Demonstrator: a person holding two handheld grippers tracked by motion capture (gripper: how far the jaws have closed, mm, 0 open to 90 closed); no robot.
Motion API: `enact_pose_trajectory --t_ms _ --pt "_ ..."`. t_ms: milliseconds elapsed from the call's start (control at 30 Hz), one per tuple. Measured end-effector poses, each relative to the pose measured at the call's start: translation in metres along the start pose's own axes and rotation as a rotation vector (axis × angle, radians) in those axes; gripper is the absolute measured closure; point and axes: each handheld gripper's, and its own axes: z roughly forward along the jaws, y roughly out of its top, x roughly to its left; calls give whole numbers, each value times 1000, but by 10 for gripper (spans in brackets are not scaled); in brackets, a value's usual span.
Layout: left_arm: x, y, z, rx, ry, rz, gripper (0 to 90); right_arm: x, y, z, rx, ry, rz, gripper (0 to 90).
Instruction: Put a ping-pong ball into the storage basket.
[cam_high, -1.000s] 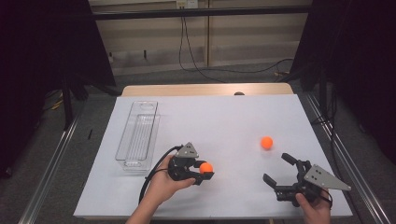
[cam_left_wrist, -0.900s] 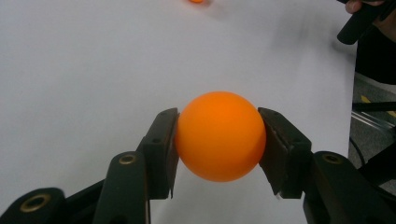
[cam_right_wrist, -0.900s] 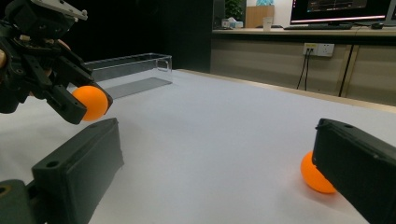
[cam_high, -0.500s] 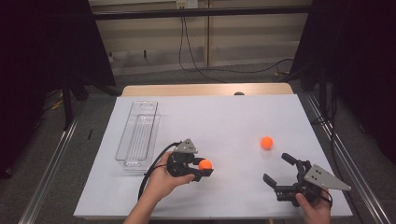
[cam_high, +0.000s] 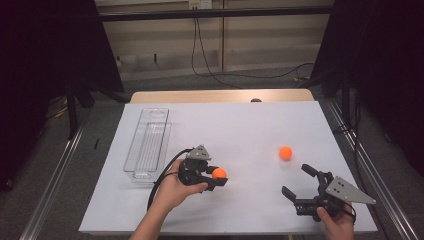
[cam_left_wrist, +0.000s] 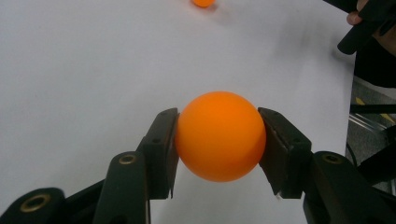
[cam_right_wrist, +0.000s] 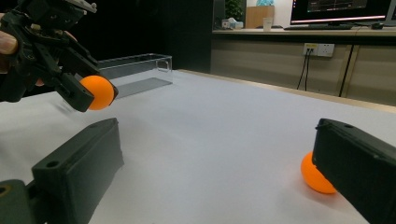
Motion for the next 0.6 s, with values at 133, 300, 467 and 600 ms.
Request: enact_pose_trajectory --t_ms 133,300,467,600 --pt "2 1 -1 6 7 -5 509 0 0 0 1 0 0 10" --pt "5 2 -3 9 13 -5 509 0 0 0 1 1 -1 10" --pt "8 5 -6 2 9 -10 509 0 0 0 2 0 -2 10" --pt "10 7 -10 -7 11 -13 509 0 0 0 1 2 -2 10"
